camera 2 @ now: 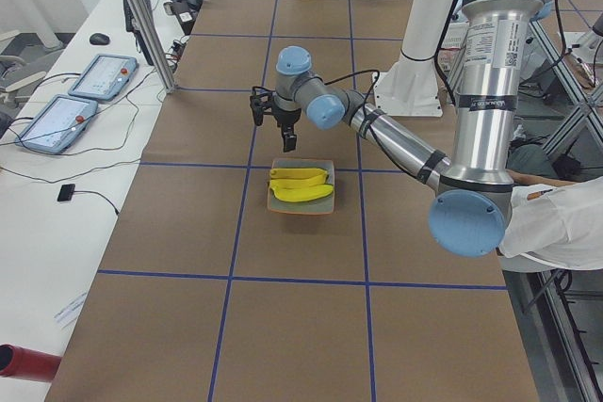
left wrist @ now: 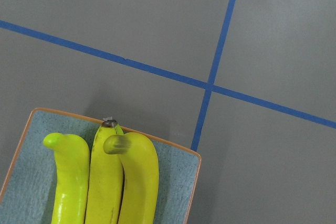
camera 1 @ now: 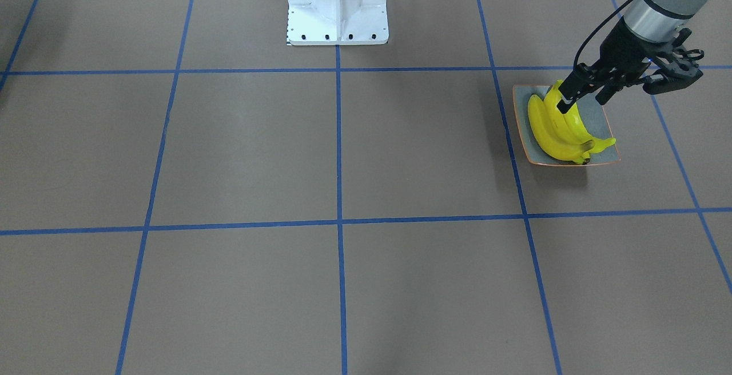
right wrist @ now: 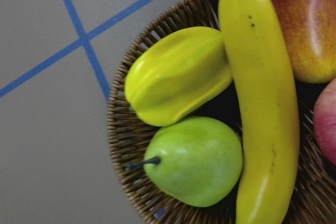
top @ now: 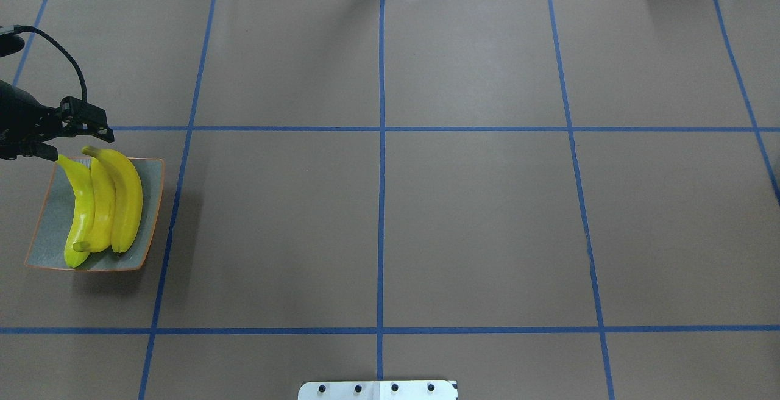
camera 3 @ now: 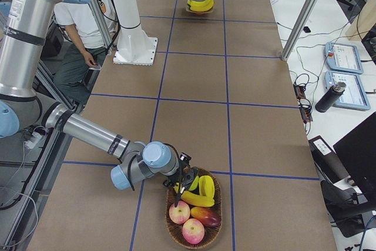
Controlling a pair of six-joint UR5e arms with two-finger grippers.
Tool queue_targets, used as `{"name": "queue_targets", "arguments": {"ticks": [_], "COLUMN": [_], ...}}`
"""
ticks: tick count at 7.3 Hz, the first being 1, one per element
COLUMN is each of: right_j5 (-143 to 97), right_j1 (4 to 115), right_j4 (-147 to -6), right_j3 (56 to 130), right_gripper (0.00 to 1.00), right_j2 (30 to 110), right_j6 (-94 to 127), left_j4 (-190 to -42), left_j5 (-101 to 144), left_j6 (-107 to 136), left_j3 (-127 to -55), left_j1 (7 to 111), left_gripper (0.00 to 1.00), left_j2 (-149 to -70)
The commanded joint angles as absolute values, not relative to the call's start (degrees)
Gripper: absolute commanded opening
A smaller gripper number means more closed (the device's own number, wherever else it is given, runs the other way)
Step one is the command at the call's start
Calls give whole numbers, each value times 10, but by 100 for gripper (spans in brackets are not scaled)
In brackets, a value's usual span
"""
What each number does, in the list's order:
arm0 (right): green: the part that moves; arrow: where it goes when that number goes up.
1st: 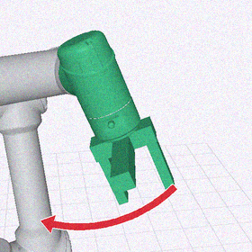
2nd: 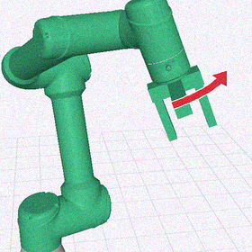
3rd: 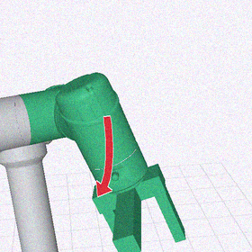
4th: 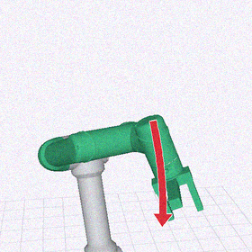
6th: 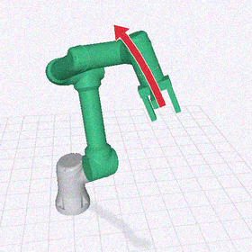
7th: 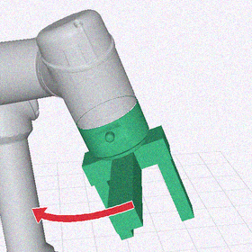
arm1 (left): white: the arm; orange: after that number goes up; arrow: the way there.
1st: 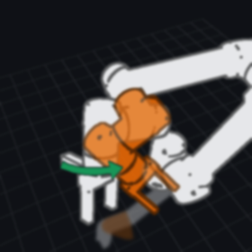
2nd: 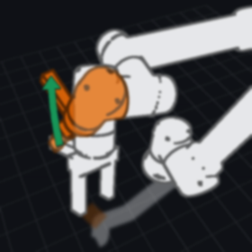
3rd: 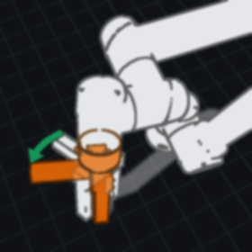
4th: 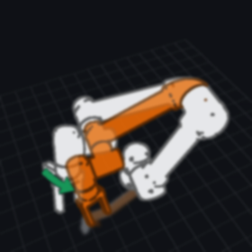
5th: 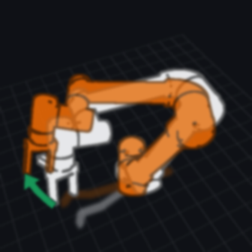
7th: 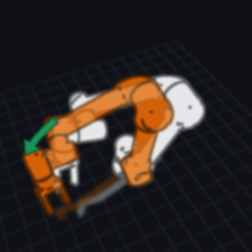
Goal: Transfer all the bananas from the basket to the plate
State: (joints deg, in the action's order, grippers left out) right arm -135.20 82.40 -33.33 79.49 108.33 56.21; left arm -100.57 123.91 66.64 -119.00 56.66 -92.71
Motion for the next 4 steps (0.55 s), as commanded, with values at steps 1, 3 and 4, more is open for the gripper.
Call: {"name": "queue_targets", "arguments": {"ticks": [1,3,4], "right_j5": [-1353,-1354,-1354], "right_j1": [824,824,824], "right_j4": [-336,-337,-346], "right_j3": [763,760,757], "right_gripper": [100,98,92], "right_j2": [1074,1078,1072], "right_j6": [557,556,555], "left_j4": [-1005,-1005,-1006], "left_j5": [1239,1239,1239], "left_j6": [667,668,673], "left_j3": [-1194,-1194,-1195], "left_j1": [568,568,569], "left_gripper": [100,100,100], "left_j2": [-926,-925,-926]}}
